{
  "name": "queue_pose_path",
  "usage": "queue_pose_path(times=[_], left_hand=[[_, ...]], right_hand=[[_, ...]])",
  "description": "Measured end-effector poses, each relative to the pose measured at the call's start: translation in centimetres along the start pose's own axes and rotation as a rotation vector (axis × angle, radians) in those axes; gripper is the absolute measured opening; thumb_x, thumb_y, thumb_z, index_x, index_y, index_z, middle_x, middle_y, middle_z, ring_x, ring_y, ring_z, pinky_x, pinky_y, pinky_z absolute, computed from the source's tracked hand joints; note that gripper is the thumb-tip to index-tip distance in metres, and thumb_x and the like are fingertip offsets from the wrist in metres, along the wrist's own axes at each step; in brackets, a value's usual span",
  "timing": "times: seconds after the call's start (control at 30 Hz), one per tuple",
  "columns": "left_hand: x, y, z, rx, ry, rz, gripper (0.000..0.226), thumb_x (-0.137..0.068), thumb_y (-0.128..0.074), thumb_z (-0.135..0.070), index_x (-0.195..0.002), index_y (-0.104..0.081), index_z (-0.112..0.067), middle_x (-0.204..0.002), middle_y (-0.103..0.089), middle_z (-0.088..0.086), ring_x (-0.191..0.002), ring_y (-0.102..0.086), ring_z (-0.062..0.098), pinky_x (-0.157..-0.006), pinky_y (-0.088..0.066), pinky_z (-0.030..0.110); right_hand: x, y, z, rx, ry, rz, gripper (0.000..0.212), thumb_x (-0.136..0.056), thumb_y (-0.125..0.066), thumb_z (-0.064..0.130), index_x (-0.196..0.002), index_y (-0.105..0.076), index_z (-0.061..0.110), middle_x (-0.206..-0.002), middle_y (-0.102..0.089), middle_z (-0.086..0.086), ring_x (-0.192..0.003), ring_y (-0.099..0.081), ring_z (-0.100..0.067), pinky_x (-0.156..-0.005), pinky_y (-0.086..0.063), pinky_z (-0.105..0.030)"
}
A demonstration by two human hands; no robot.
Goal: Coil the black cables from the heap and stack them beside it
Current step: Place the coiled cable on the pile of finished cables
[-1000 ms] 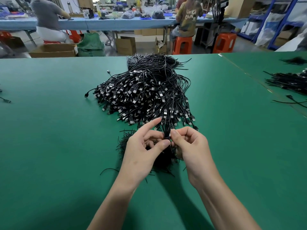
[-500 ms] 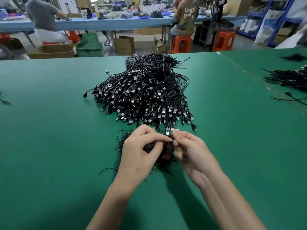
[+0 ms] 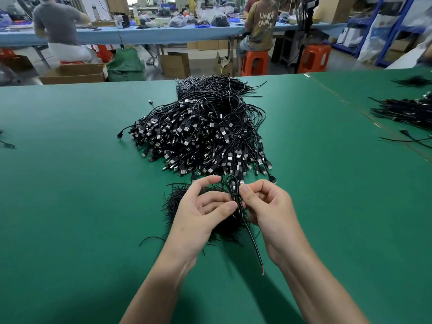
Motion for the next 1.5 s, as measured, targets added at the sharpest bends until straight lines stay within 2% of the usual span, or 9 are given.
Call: queue_pose_path(times=[0.33, 0.6, 0.73, 0.9, 0.97, 1.07, 1.17, 1.33, 1.5], left_hand=[[0.0, -1.2, -0.9, -0.732, -0.447, 0.019, 0.054, -0.085, -0.082, -0.012, -0.124, -0.062, -0.043, -0.097, -0.072, -0.021, -0.095, -0.071, 0.003, -0.077, -0.041, 0.007], [-3.0, -3.7, 0.1, -0.436, -0.099, 0.026, 0.039, -0.083, -0.081, 0.001, -0.102, -0.071, -0.032, -0.088, -0.077, -0.002, -0.066, -0.063, 0.001, -0.066, -0.049, 0.019], [-5.4, -4.4, 0.2, -0.750, -0.116, 0.165, 0.029, -0.087, -0.082, -0.012, -0.111, -0.076, -0.026, -0.094, -0.074, -0.016, -0.074, -0.064, -0.010, -0.069, -0.045, 0.006], [-11.7, -1.5, -1.6, -1.003, -0.182, -0.128, 0.028, -0.097, -0.071, -0.023, -0.124, -0.071, -0.021, -0.109, -0.071, -0.008, -0.082, -0.062, -0.003, -0.068, -0.051, 0.009], [-14.4, -0.3, -2.1, -1.113, -0.221, -0.220, 0.036, -0.099, -0.067, -0.026, -0.134, -0.064, -0.017, -0.126, -0.065, 0.002, -0.096, -0.064, 0.010, -0.088, -0.054, 0.024], [-18.3, 0.9, -2.6, -1.293, -0.255, -0.260, 0.052, -0.101, -0.063, -0.027, -0.149, -0.050, -0.014, -0.151, -0.047, 0.008, -0.135, -0.048, 0.026, -0.115, -0.039, 0.041], [-21.4, 1.6, -3.1, -1.473, -0.260, -0.223, 0.057, -0.104, -0.058, -0.024, -0.156, -0.041, -0.011, -0.162, -0.037, 0.010, -0.148, -0.033, 0.032, -0.121, -0.031, 0.046], [-24.5, 1.9, -4.0, -1.641, -0.288, -0.180, 0.037, -0.106, -0.056, -0.025, -0.139, -0.063, -0.012, -0.142, -0.057, 0.010, -0.129, -0.053, 0.035, -0.104, -0.047, 0.048], [-25.8, 1.7, -5.1, -1.771, -0.356, -0.207, 0.019, -0.100, -0.067, -0.027, -0.110, -0.079, -0.018, -0.119, -0.069, 0.007, -0.113, -0.063, 0.034, -0.093, -0.049, 0.043]], right_hand=[[-0.8, 2.3, 0.3, 0.089, -0.083, 0.098, 0.022, -0.097, -0.067, 0.015, -0.076, -0.061, 0.012, -0.060, -0.054, -0.001, -0.047, -0.035, -0.007, -0.047, -0.030, -0.017], [-1.2, 3.4, -1.1, 0.230, 0.057, 0.026, 0.013, -0.099, -0.063, 0.032, -0.097, -0.071, 0.022, -0.084, -0.074, 0.007, -0.076, -0.064, 0.000, -0.063, -0.047, -0.012], [-3.3, 5.7, -1.6, 0.441, 0.110, -0.122, 0.004, -0.097, -0.067, 0.024, -0.094, -0.069, 0.023, -0.083, -0.073, -0.005, -0.077, -0.070, -0.020, -0.070, -0.056, -0.038], [-8.3, 11.1, -2.4, 0.882, 0.141, -0.382, 0.012, -0.094, -0.071, 0.026, -0.098, -0.072, 0.015, -0.091, -0.076, -0.005, -0.081, -0.068, -0.020, -0.074, -0.047, -0.030], [-10.5, 13.0, -2.7, 0.978, 0.086, -0.413, 0.024, -0.094, -0.070, 0.024, -0.111, -0.071, 0.007, -0.103, -0.075, -0.014, -0.098, -0.068, -0.032, -0.084, -0.050, -0.037], [-12.9, 15.1, -2.5, 1.054, -0.018, -0.421, 0.044, -0.094, -0.069, 0.017, -0.135, -0.057, 0.003, -0.125, -0.065, -0.022, -0.119, -0.059, -0.037, -0.101, -0.045, -0.041], [-13.3, 15.6, -2.4, 1.187, 0.008, -0.408, 0.052, -0.094, -0.068, 0.016, -0.143, -0.052, 0.005, -0.144, -0.049, -0.024, -0.133, -0.048, -0.037, -0.110, -0.038, -0.042], [-12.6, 13.9, -4.6, 1.511, 0.026, -0.131, 0.053, -0.104, -0.052, 0.039, -0.148, -0.048, 0.011, -0.166, -0.026, -0.011, -0.153, -0.022, -0.027, -0.124, -0.020, -0.044], [-12.9, 14.8, -3.8, 1.537, -0.152, -0.201, 0.067, -0.105, -0.034, 0.054, -0.158, -0.030, 0.013, -0.171, -0.002, -0.008, -0.157, 0.002, -0.023, -0.124, -0.007, -0.056]])
Point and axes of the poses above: each hand's wrist, its own x-axis away from the middle knuckle, its own y-axis out of the back of the hand, z = x × y, the point moved 2 cm from there along -x, towards the middle knuckle
